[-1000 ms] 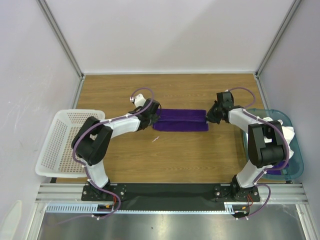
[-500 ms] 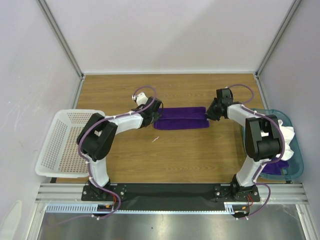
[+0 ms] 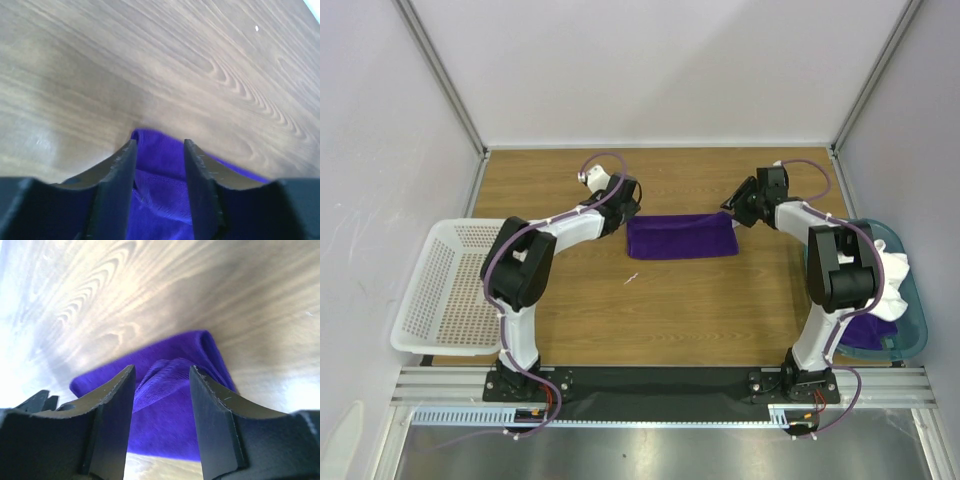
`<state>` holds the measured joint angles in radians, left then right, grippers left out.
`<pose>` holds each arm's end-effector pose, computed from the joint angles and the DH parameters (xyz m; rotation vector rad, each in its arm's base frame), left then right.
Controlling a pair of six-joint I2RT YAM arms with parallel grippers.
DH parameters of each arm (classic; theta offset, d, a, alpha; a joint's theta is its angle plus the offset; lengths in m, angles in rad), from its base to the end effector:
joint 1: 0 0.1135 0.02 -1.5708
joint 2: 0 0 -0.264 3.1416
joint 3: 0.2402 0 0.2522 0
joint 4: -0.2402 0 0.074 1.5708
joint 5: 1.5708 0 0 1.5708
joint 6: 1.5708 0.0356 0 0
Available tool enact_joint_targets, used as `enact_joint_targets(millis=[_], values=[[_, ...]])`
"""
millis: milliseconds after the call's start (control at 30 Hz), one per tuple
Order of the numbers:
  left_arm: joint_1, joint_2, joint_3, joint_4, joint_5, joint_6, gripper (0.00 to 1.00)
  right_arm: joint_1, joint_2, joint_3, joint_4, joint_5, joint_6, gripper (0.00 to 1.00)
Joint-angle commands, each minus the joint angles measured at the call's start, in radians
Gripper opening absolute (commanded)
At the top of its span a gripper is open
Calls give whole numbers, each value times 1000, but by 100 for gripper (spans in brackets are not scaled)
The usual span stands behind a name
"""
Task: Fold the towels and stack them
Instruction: Fold the towel
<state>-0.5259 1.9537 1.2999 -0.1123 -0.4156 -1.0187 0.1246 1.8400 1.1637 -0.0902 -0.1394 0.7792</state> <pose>0.3760 -0.2016 0.1831 -0.7513 2.1521 -0.3313 0.3938 0.0543 0.1857 0.7067 2.3040 0.5987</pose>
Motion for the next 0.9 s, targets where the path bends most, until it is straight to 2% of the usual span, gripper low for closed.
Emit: enact_joint_targets(millis=[0, 100, 133, 167, 267, 333, 433, 467, 567, 733, 867], values=[[21, 36, 55, 61, -8, 29, 51, -8, 33, 59, 79, -26, 49, 53], [38, 19, 82, 48, 3, 101, 56, -23, 44, 90, 79, -63, 48, 54], [41, 4, 67, 51, 0, 124, 60, -26, 39, 94, 63, -65, 39, 55], [40, -53, 47, 56, -12, 168, 63, -29, 16, 94, 53, -63, 13, 56], [40, -197, -92, 173, 23, 265, 75, -29, -39, 82, 14, -43, -46, 61], [40, -260, -178, 246, 55, 305, 80, -29, -67, 74, -8, -45, -78, 63], [38, -344, -263, 324, 197, 383, 80, -23, -113, 41, -17, -77, -124, 64], [35, -361, -283, 350, 286, 416, 80, -20, -126, 31, -17, -84, -136, 64], [14, -392, -333, 428, 423, 445, 78, 10, -169, 7, -19, -72, -198, 63], [-32, -355, -340, 464, 481, 451, 73, 44, -151, 7, 6, -74, -245, 61], [-31, -245, -309, 479, 528, 422, 69, 59, -79, 17, 50, -103, -236, 59]])
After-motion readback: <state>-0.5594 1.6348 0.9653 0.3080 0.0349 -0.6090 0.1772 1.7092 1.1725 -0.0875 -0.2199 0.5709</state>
